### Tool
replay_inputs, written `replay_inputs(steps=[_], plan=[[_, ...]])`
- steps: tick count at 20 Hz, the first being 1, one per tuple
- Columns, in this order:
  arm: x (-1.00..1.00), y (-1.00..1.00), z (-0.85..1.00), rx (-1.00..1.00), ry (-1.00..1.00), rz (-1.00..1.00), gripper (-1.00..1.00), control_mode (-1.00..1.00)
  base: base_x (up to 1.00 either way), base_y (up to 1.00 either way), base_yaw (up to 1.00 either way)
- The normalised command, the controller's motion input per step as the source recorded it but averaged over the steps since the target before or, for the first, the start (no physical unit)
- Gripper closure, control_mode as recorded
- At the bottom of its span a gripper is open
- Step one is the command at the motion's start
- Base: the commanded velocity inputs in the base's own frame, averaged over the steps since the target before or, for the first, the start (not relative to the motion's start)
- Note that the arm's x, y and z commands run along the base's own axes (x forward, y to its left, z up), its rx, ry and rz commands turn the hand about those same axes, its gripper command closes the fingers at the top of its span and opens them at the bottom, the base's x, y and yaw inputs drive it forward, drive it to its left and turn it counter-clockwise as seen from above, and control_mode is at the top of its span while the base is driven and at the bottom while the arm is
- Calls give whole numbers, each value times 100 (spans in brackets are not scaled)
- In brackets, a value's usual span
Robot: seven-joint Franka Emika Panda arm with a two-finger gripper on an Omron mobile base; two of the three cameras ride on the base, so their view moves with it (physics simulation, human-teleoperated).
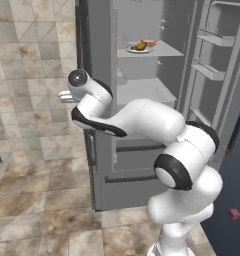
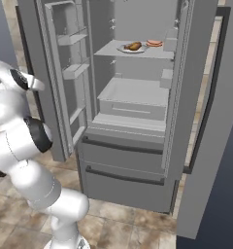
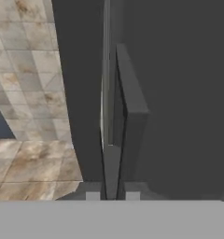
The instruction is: Retrieve the chicken drumstick from the fridge and place it on the saucepan with marinade on the stove.
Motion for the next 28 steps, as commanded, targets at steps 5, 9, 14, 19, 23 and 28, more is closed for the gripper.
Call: replay_inputs(steps=[5, 9, 14, 19, 23, 28], plan=[[-56, 0, 0, 0, 0, -11, -100, -100, 0, 0, 0], [-79, 0, 7, 0, 0, -10, -100, -100, 0, 0, 0], [-76, -4, 25, 0, -3, -11, -100, -100, 0, 0, 0], [-63, -49, 31, 0, 0, -7, -100, -100, 0, 0, 0], [-54, -67, 41, 0, 0, -3, -100, -100, 0, 0, 0], [-42, -94, 19, 1, 0, -2, -100, -100, 0, 0, 0]])
